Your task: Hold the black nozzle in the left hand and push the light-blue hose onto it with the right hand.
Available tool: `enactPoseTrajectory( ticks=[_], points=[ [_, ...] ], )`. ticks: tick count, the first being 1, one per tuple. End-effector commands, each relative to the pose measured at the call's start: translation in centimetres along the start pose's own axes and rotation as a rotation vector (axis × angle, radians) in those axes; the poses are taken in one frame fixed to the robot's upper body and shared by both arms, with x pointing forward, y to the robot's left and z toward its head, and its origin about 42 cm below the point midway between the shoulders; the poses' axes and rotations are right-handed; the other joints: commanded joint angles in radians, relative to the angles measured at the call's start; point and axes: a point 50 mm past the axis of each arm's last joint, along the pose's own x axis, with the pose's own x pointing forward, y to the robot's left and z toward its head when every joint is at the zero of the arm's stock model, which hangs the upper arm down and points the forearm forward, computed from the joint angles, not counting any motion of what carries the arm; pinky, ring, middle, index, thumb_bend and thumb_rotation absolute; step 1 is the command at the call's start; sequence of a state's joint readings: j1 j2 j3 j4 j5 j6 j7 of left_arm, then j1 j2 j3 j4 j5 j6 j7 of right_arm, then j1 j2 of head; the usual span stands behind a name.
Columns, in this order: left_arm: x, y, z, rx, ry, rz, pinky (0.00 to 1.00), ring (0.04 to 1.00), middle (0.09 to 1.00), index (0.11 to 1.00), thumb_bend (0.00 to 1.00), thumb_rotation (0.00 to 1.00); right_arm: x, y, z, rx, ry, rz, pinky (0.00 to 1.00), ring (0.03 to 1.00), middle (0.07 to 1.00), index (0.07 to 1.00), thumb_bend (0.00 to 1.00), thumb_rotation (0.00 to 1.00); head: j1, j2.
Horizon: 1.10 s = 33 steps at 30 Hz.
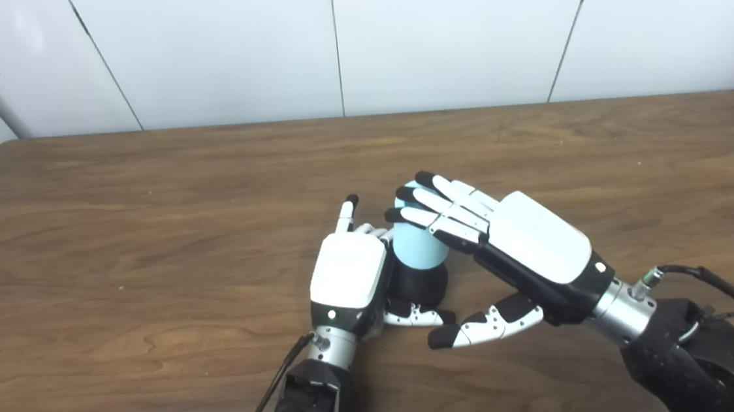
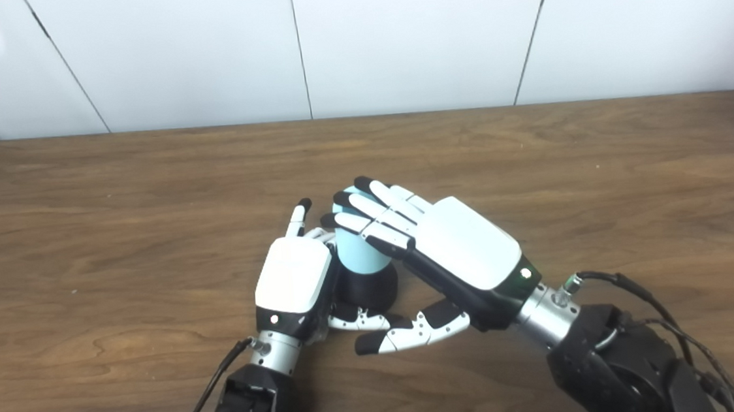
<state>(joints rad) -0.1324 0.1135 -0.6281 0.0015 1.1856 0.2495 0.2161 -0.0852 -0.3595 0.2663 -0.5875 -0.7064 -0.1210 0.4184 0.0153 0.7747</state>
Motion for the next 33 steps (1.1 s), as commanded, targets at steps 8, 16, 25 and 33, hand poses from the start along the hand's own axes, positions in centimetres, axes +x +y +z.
enactPoseTrajectory(
  ticks=[8, 16, 25, 33],
  points=[
    [-4.15, -3.76, -0.58, 0.001, 0.026, -0.215, 1.00, 0.641, 0.461, 0.523, 0.52, 0.00, -1.28, 2.07, -1.19, -0.002, 0.066, 0.170, 0.89, 0.910, 0.888, 0.874, 0.55, 0.82, 0.000, 0.004],
    [-4.04, -3.76, -0.53, 0.005, 0.023, -0.210, 1.00, 0.637, 0.454, 0.526, 0.52, 0.00, -1.40, 2.27, -1.26, 0.009, 0.074, 0.183, 0.88, 0.896, 0.878, 0.859, 0.55, 0.81, 0.001, 0.005],
    [-3.97, -3.75, -0.49, 0.002, 0.024, -0.205, 1.00, 0.636, 0.455, 0.525, 0.52, 0.00, -1.42, 2.58, -1.11, 0.004, 0.074, 0.202, 0.87, 0.903, 0.885, 0.855, 0.57, 0.86, -0.001, 0.008],
    [-3.95, -3.70, -0.50, 0.011, 0.021, -0.205, 1.00, 0.633, 0.458, 0.520, 0.52, 0.00, -1.51, 2.81, -1.09, 0.001, 0.076, 0.203, 0.87, 0.906, 0.881, 0.851, 0.57, 0.88, -0.003, 0.012]
  ],
)
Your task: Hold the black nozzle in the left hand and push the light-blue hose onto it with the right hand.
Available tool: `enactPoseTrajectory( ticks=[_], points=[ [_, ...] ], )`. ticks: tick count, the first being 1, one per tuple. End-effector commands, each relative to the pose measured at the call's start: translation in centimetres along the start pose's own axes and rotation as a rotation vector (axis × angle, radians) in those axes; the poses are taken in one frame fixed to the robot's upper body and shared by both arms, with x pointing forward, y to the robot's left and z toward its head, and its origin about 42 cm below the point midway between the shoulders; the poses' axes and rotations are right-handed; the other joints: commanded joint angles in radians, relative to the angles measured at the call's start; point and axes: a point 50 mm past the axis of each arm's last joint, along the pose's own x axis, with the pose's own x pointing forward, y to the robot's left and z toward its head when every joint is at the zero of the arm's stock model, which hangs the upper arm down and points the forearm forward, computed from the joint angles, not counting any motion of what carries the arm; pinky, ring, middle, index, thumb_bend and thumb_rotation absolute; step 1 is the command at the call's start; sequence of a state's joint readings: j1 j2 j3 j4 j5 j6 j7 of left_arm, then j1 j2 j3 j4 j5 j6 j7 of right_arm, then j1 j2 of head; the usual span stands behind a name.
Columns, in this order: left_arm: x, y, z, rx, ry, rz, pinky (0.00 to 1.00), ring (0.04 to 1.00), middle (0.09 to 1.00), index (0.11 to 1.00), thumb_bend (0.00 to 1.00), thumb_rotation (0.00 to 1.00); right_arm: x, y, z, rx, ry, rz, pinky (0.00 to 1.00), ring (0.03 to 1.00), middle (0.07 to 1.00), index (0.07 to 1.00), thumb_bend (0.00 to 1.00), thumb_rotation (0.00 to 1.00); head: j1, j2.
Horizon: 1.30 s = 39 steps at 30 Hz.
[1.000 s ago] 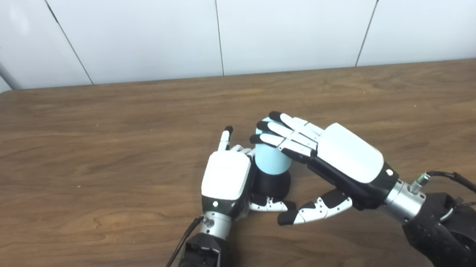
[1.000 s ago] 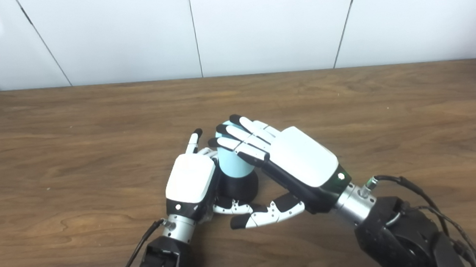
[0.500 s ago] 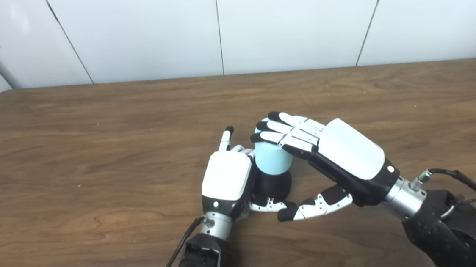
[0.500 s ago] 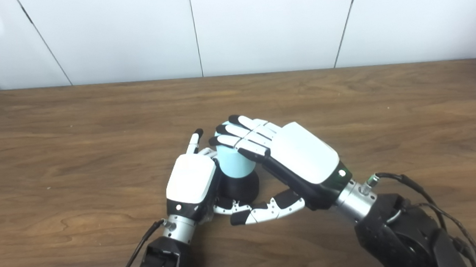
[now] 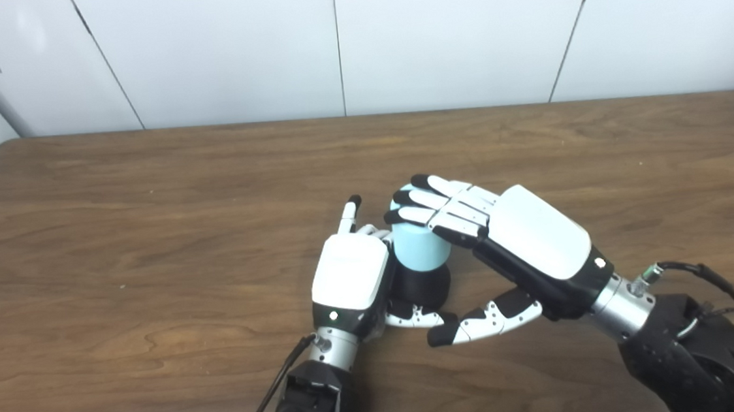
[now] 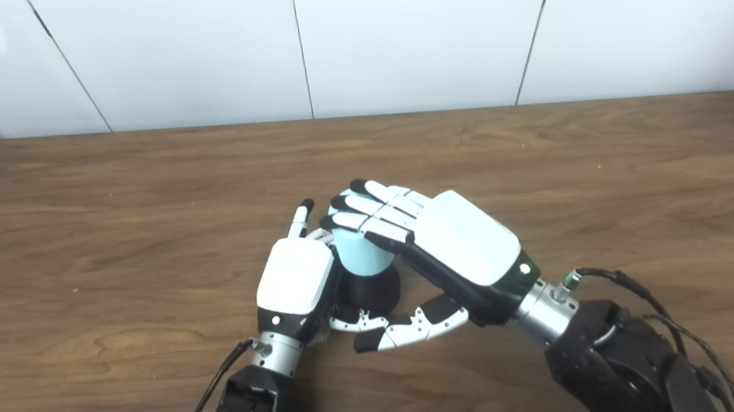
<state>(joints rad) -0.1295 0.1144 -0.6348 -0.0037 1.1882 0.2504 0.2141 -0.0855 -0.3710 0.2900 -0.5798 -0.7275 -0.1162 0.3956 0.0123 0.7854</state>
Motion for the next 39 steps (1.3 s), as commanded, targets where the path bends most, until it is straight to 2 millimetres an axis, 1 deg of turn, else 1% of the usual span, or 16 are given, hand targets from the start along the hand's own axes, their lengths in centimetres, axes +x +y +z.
enactPoseTrajectory(
  ticks=[1, 4, 12, 15, 18, 22, 24, 26, 29, 30, 33, 35, 39],
  points=[
    [-3.8, -3.7, -0.7, 0.008, 0.029, -0.204, 1.00, 0.633, 0.458, 0.520, 0.52, 0.00, -1.6, 2.5, -1.1, 0.015, 0.073, 0.199, 0.87, 0.906, 0.881, 0.851, 0.57, 0.88, 0.000, 0.001],
    [-3.8, -3.7, -0.6, 0.005, 0.031, -0.207, 1.00, 0.633, 0.455, 0.523, 0.52, 0.00, -1.6, 2.6, -1.1, 0.012, 0.071, 0.201, 0.88, 0.908, 0.881, 0.850, 0.57, 0.90, 0.000, 0.001],
    [-3.8, -3.6, -0.6, -0.007, 0.033, -0.213, 1.00, 0.641, 0.468, 0.517, 0.52, 0.00, -1.7, 2.6, -1.2, 0.014, 0.075, 0.201, 0.88, 0.907, 0.880, 0.848, 0.57, 0.88, 0.000, 0.001],
    [-3.8, -3.6, -0.6, -0.001, 0.029, -0.215, 1.00, 0.645, 0.465, 0.520, 0.52, 0.00, -1.6, 2.1, -1.1, 0.020, 0.077, 0.186, 0.88, 0.915, 0.885, 0.853, 0.57, 0.88, 0.000, 0.001],
    [-3.8, -3.7, -0.6, 0.001, 0.029, -0.215, 1.00, 0.644, 0.462, 0.523, 0.52, 0.00, -1.3, 1.1, -0.9, 0.023, 0.069, 0.146, 0.90, 0.935, 0.899, 0.870, 0.56, 0.88, -0.002, 0.001],
    [-3.7, -3.8, -0.6, 0.007, 0.027, -0.215, 1.00, 0.642, 0.472, 0.514, 0.52, 0.00, -0.6, -1.4, -0.1, 0.002, 0.035, 0.040, 0.93, 0.952, 0.920, 0.882, 0.53, 0.85, -0.003, -0.003],
    [-3.7, -3.8, -0.6, 0.003, 0.027, -0.214, 1.00, 0.643, 0.475, 0.511, 0.52, 0.00, -0.3, -2.6, 0.2, 0.005, 0.019, -0.009, 0.91, 0.941, 0.918, 0.887, 0.53, 0.85, -0.003, -0.006],
    [-3.7, -3.8, -0.6, -0.001, 0.027, -0.212, 1.00, 0.643, 0.480, 0.507, 0.52, 0.00, -0.1, -3.5, 0.5, 0.003, 0.010, -0.039, 0.90, 0.933, 0.921, 0.893, 0.53, 0.87, -0.001, -0.008],
    [-3.7, -3.9, -0.6, -0.002, 0.030, -0.207, 1.00, 0.640, 0.486, 0.501, 0.52, 0.00, 0.0, -4.8, 0.8, -0.008, 0.001, -0.075, 0.91, 0.935, 0.927, 0.896, 0.51, 0.92, -0.001, -0.012],
    [-3.7, -4.0, -0.6, -0.002, 0.030, -0.205, 1.00, 0.643, 0.491, 0.497, 0.52, 0.00, 0.0, -5.2, 0.9, -0.007, -0.001, -0.084, 0.91, 0.938, 0.929, 0.900, 0.51, 0.93, -0.001, -0.012],
    [-3.6, -4.0, -0.7, -0.006, 0.031, -0.200, 1.00, 0.644, 0.485, 0.501, 0.52, 0.00, -0.1, -5.9, 0.7, 0.007, -0.005, -0.106, 0.90, 0.943, 0.937, 0.905, 0.48, 0.89, 0.000, -0.015],
    [-3.6, -4.0, -0.8, -0.009, 0.034, -0.204, 1.00, 0.648, 0.475, 0.510, 0.52, 0.00, -0.2, -6.3, 0.4, 0.032, 0.004, -0.122, 0.89, 0.943, 0.941, 0.905, 0.48, 0.88, 0.000, -0.017],
    [-3.7, -3.9, -1.0, -0.015, 0.037, -0.204, 1.00, 0.650, 0.485, 0.504, 0.52, 0.00, -0.4, -6.6, 0.0, 0.079, 0.029, -0.171, 0.83, 0.925, 0.930, 0.887, 0.48, 0.84, -0.004, -0.016]
  ],
)
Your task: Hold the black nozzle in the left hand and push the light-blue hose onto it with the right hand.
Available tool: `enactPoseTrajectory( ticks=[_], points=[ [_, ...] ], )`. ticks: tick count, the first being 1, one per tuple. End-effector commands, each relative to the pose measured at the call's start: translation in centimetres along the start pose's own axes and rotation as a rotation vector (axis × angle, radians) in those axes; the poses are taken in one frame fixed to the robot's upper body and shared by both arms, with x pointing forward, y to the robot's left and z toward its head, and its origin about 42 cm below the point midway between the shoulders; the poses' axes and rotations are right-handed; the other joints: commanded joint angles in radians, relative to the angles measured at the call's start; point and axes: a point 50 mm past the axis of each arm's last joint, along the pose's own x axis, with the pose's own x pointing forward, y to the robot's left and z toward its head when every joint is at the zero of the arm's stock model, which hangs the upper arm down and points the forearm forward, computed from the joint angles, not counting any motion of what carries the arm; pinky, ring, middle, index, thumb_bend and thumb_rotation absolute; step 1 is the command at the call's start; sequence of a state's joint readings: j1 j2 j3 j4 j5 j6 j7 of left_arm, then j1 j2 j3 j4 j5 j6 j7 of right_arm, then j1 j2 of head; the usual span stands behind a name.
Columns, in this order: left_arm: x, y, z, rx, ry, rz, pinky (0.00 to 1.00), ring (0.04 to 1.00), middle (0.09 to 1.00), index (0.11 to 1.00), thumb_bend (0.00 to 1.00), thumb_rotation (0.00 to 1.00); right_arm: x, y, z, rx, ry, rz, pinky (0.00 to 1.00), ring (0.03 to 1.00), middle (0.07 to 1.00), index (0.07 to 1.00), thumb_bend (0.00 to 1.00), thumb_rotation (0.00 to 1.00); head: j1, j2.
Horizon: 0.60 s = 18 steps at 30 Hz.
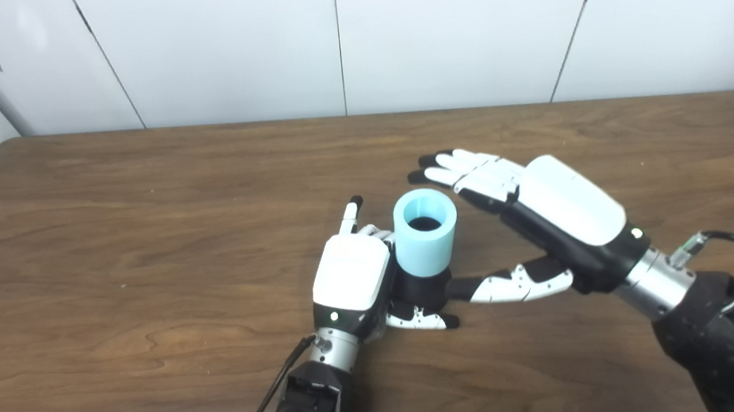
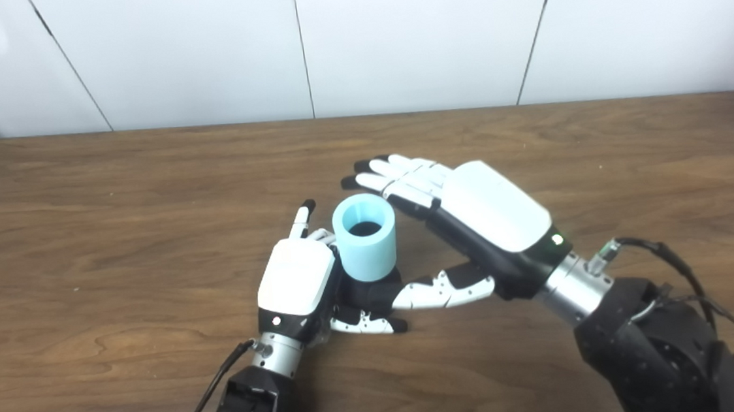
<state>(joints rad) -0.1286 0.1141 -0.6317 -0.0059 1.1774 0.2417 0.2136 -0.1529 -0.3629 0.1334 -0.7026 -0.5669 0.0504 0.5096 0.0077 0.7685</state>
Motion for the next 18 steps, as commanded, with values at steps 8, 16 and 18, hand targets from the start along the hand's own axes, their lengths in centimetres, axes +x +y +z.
enactPoseTrajectory(
  ticks=[8, 16, 18],
  points=[
    [-3.9, -3.9, -1.7, -0.032, 0.042, -0.184, 0.99, 0.673, 0.469, 0.527, 0.52, 0.00, -0.2, -0.8, 0.5, 0.048, -0.008, -0.081, 0.81, 0.928, 0.937, 0.905, 0.43, 0.77, 0.019, -0.002],
    [-4.0, -2.7, -3.3, -0.120, 0.017, -0.060, 0.94, 0.740, 0.722, 0.742, 0.83, 0.16, -0.2, -0.1, 0.5, 0.052, 0.015, -0.083, 0.84, 0.939, 0.948, 0.926, 0.45, 0.91, 0.033, -0.008],
    [-4.0, -2.4, -3.9, -0.122, 0.020, -0.055, 0.93, 0.780, 0.760, 0.777, 0.85, 0.18, -0.1, 0.2, 0.5, 0.045, 0.016, -0.083, 0.85, 0.936, 0.945, 0.927, 0.45, 0.94, 0.036, -0.014]
  ],
)
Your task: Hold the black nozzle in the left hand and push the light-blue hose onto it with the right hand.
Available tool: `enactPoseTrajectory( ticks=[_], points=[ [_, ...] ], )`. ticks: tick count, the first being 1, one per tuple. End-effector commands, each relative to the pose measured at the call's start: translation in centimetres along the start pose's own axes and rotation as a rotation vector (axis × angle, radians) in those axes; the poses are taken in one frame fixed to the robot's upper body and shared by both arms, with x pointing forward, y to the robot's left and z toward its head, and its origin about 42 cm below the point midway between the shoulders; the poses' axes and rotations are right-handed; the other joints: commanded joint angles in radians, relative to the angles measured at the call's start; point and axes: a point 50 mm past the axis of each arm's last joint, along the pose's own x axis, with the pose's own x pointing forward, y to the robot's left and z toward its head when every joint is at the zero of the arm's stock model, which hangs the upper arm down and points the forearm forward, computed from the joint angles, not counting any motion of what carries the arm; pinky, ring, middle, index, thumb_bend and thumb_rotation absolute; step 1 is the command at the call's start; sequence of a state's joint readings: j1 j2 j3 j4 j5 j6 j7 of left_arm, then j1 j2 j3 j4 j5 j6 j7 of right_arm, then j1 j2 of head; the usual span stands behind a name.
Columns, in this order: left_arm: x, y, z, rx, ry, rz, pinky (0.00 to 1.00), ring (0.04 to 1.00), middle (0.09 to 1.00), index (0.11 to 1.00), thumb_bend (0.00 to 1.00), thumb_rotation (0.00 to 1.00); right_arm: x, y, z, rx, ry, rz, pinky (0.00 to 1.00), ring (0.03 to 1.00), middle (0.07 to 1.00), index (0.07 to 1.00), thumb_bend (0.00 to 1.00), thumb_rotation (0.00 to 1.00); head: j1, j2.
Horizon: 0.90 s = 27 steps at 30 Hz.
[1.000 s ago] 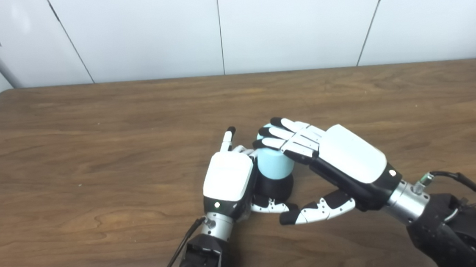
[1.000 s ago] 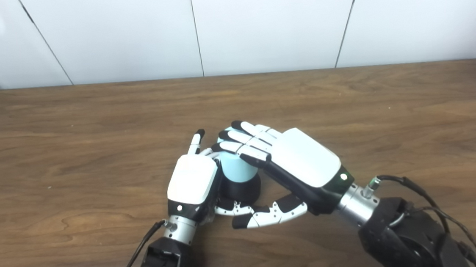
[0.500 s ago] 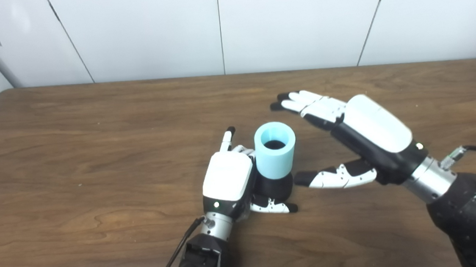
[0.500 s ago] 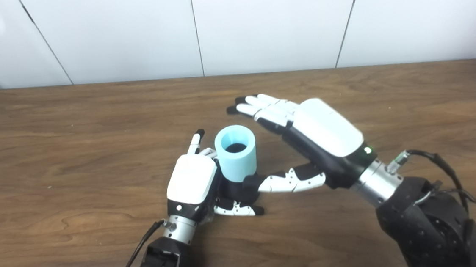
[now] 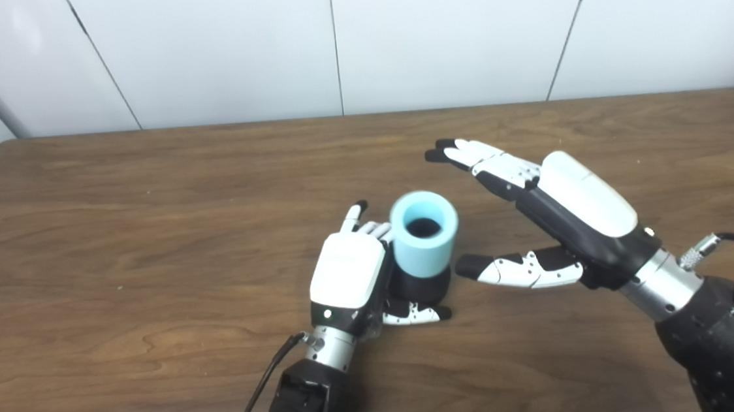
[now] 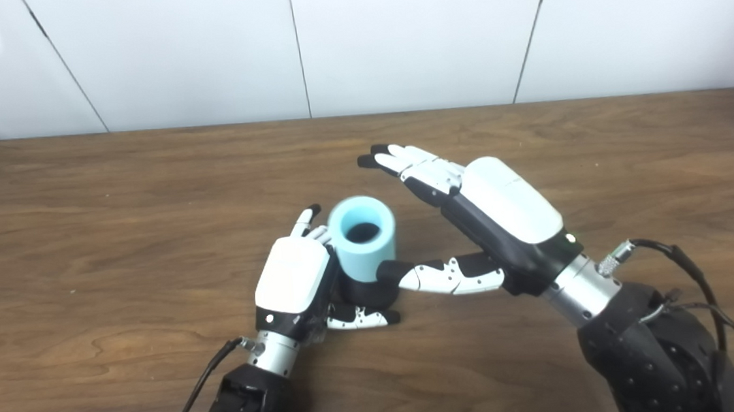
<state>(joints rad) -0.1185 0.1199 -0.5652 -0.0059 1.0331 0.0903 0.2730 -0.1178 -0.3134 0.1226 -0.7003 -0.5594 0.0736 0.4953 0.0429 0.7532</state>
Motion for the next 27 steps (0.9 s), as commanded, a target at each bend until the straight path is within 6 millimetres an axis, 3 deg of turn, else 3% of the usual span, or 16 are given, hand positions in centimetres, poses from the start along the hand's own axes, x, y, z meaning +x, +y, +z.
enactPoseTrajectory(
  ticks=[1, 5, 16, 23, 27],
  points=[
    [-4.2, -2.1, -3.3, 0.040, 0.075, -0.105, 0.93, 0.802, 0.781, 0.798, 0.86, 0.20, 0.2, -0.6, 0.4, -0.032, -0.027, -0.053, 0.84, 0.930, 0.939, 0.926, 0.45, 0.93, 0.001, 0.000],
    [-3.7, -0.8, -4.1, 0.055, 0.073, -0.102, 0.97, 0.873, 0.871, 0.865, 0.87, 0.29, 0.4, -0.2, 0.3, -0.035, -0.025, -0.050, 0.83, 0.924, 0.930, 0.929, 0.45, 0.91, 0.007, -0.008],
    [-1.4, 3.2, -4.8, 0.119, 0.044, -0.114, 1.00, 0.957, 0.944, 0.939, 0.95, 0.43, 0.3, 0.0, 0.0, -0.037, -0.010, -0.059, 0.83, 0.926, 0.944, 0.940, 0.44, 0.92, 0.028, -0.021],
    [-0.7, 6.5, -6.5, 0.020, 0.106, -0.086, 1.00, 0.990, 0.979, 0.998, 1.00, 0.45, -0.3, -0.4, -0.8, -0.023, 0.032, -0.090, 0.84, 0.923, 0.939, 0.940, 0.47, 0.98, 0.033, -0.023],
    [-0.9, 9.1, -7.8, -0.055, 0.122, -0.018, 1.00, 0.971, 0.973, 1.000, 1.00, 0.53, -0.7, -0.5, -1.6, 0.042, 0.088, -0.142, 0.83, 0.912, 0.925, 0.925, 0.51, 0.98, 0.028, -0.023]
  ],
)
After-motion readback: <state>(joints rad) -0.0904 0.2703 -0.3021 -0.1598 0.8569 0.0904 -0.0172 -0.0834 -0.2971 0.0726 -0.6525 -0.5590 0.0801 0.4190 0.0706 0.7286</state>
